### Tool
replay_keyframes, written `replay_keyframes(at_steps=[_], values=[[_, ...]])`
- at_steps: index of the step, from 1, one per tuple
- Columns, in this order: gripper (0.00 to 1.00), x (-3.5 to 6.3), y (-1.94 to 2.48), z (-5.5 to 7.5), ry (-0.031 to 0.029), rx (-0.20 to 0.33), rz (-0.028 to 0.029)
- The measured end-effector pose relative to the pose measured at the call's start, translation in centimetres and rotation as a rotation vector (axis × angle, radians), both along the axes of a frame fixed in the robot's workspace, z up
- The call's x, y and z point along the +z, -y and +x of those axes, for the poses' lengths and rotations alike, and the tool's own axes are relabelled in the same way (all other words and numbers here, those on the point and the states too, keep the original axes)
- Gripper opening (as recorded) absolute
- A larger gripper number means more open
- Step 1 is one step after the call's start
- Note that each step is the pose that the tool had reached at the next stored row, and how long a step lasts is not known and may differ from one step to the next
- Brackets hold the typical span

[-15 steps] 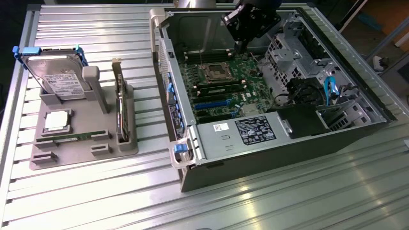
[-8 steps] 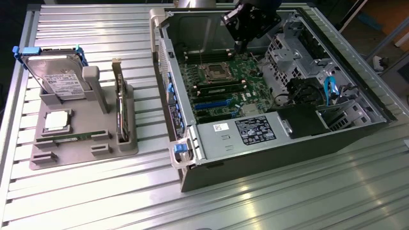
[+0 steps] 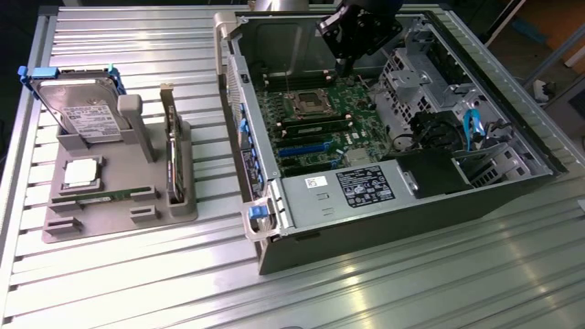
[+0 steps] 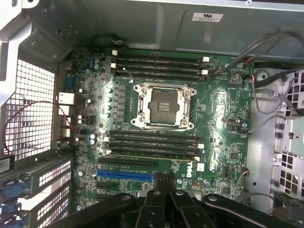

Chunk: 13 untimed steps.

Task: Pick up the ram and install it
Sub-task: 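Press down the ram until it locks into place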

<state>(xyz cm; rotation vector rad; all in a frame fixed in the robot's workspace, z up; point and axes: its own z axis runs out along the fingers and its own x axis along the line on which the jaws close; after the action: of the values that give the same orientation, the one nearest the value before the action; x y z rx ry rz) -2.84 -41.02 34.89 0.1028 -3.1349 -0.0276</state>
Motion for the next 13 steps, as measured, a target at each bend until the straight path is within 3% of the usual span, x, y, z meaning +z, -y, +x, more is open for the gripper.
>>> replay_keyframes(at_steps=[4, 13], values=[[0.11, -0.01, 0.00, 0.00, -0.0001, -0.027, -0.0001], [0.11, -0.01, 0.00, 0.00, 0.0000, -0.033, 0.0001]])
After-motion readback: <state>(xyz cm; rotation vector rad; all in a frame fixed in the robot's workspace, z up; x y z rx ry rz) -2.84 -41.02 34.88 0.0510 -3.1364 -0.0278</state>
